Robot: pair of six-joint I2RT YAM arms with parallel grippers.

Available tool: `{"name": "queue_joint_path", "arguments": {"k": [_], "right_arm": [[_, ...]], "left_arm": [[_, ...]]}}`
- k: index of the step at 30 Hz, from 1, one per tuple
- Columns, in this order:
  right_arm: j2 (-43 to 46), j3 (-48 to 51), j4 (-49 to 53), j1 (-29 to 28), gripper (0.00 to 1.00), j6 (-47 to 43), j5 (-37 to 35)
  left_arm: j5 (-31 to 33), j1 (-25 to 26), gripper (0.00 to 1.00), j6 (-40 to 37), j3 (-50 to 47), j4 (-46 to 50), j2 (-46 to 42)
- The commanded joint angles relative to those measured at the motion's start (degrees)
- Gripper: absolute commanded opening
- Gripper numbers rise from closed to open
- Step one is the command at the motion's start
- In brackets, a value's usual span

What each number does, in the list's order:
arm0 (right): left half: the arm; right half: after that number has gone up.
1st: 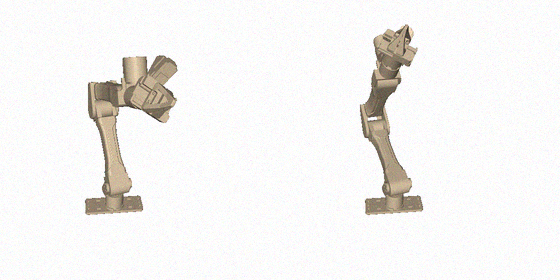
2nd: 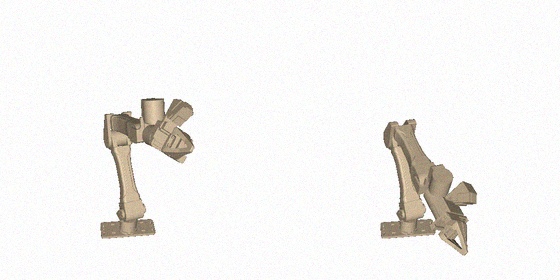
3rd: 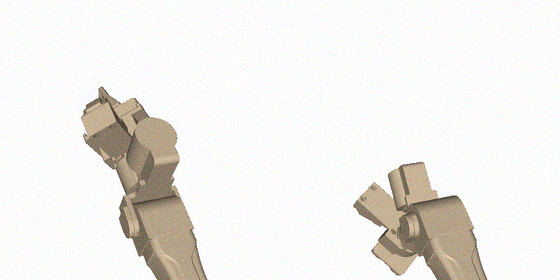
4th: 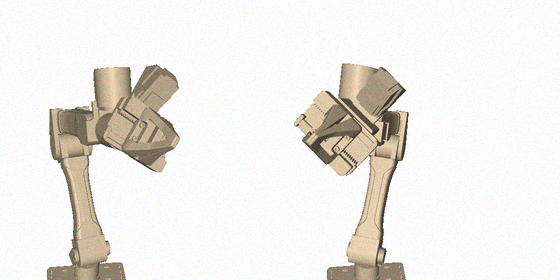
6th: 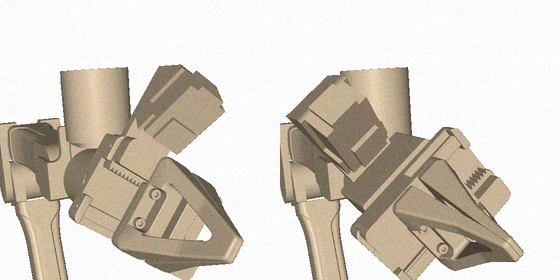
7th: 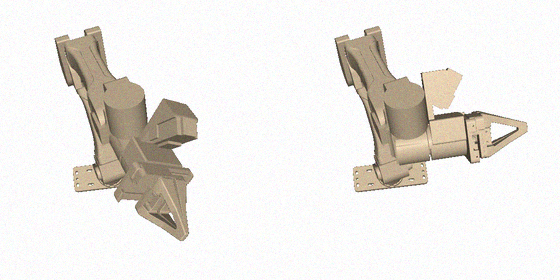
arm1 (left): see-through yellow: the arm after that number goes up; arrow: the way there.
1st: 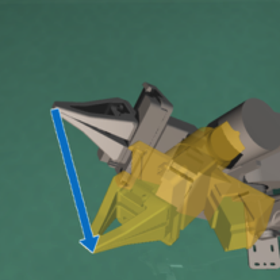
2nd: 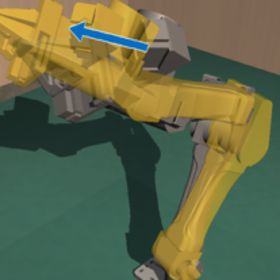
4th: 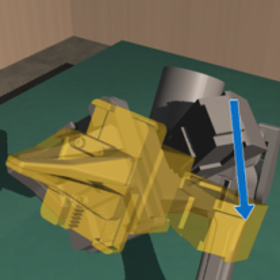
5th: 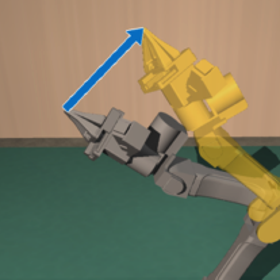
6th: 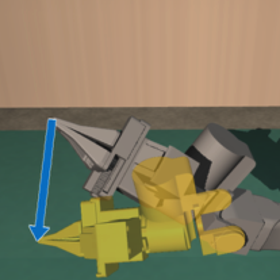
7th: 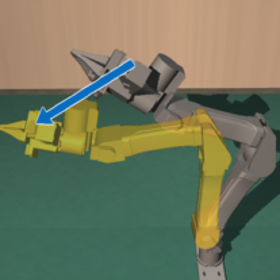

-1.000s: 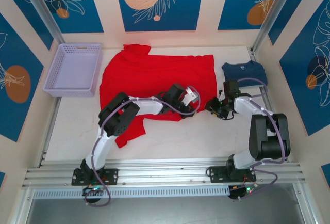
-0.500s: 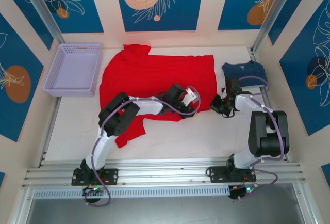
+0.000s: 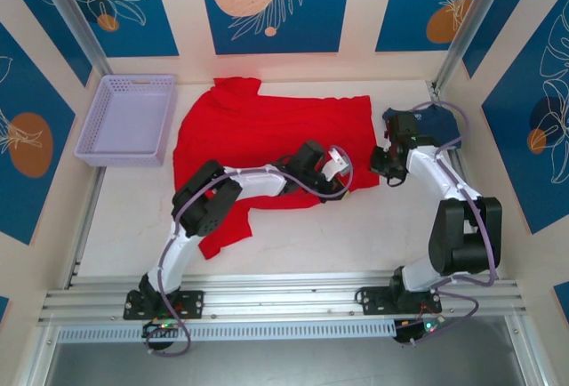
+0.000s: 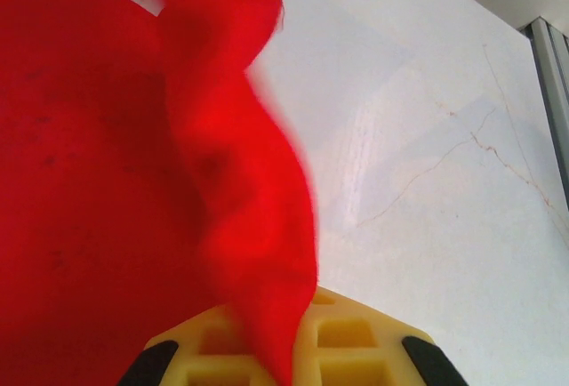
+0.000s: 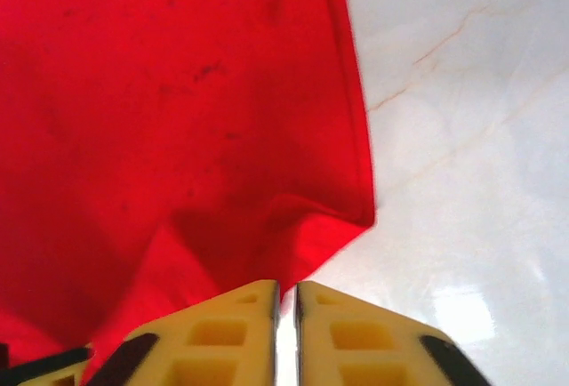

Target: Fold the inside-out t-shirt

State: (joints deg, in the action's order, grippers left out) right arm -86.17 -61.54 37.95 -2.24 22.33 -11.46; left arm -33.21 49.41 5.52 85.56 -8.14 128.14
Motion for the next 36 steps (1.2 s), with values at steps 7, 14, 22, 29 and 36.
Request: {"name": "queue_joint_path", "arguments": {"k": [7,14,22,29,36], "right_arm": [[2.43,3.73,0.30,0.83,0.34,0.83,5.58],[-1.15,7.05,-9.44,2.12,0.41,5.53,21.24],[-11.00,3.05,-14.31,2.31,0.42,8.82,25.54],[-15.37,2.34,-17.70,2.65,0.40,10.50,28.61],[-16.31,2.16,-18.75,3.17,0.29,10.90,29.49]], "left_arm": [[-2.28,0.43,0.00,-0.77,0.40,2.29,2.47],[-2.21,0.43,0.00,-0.77,0.16,2.32,2.48],[-2.21,0.43,0.00,-0.68,-0.04,1.87,2.40],[-2.12,0.49,0.00,-0.82,-0.22,1.75,2.40],[-2.12,0.43,0.00,-0.95,-0.22,1.73,2.47]]}}
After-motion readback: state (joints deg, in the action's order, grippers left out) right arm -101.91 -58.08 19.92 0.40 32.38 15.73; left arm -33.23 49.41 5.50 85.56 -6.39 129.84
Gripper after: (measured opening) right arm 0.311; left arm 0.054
